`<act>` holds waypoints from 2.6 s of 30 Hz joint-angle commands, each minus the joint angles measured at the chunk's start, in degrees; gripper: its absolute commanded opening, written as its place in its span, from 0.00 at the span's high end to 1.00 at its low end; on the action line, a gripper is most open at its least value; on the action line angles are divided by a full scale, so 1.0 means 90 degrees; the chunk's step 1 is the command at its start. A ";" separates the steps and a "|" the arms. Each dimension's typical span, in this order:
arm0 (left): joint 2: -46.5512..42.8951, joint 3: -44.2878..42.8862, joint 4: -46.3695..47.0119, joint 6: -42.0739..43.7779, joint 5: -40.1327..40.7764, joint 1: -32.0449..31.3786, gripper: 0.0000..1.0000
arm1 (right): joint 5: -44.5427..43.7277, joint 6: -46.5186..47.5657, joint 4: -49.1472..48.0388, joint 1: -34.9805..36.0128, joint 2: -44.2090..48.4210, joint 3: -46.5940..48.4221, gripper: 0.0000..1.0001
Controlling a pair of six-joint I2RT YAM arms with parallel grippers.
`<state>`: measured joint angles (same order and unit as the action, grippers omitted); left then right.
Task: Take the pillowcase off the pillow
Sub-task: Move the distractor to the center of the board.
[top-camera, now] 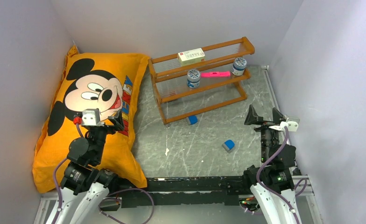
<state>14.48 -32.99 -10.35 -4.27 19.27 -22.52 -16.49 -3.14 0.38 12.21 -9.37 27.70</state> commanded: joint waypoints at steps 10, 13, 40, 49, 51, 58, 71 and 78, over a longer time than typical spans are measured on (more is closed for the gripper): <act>-0.0142 0.0061 0.0286 -0.0023 -0.0167 0.0032 0.03 | 0.0196 -0.0333 -0.0081 0.0033 -0.0333 0.0218 0.00; -0.0188 0.0072 0.0291 -0.0022 -0.0142 0.0032 0.03 | 0.0416 -0.0576 0.0119 0.0030 -0.0647 0.0451 0.00; -0.0639 0.0120 0.0237 -0.0006 -0.0153 0.0032 0.03 | 0.2006 -0.1844 0.0559 0.0949 -0.4424 0.0311 0.00; -0.0737 0.0131 0.0224 -0.0004 -0.0173 0.0023 0.03 | 0.1852 -0.1807 -0.0441 0.2157 -0.6470 0.0619 0.00; -0.0759 0.0131 0.0208 -0.0011 -0.0152 0.0022 0.03 | 0.1837 -0.1750 -0.0506 0.2257 -0.6825 0.0758 0.00; -0.0816 0.0131 0.0203 -0.0009 -0.0099 0.0022 0.03 | 0.1155 -0.1578 -0.0733 0.2741 -0.8095 0.1305 0.00; -0.0821 0.0160 0.0212 -0.0013 -0.0077 -0.0041 0.03 | 0.0085 -0.1504 -0.1855 0.3453 -0.9601 0.1697 0.00; -0.0817 0.0170 0.0232 -0.0013 -0.0080 -0.0056 0.03 | -0.0367 -0.1733 -0.2439 0.3478 -1.0155 0.1800 0.00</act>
<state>7.31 -31.62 -9.69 -4.16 18.11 -22.76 -16.25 -16.71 -16.78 43.44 -98.02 42.11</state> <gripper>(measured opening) 0.971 0.997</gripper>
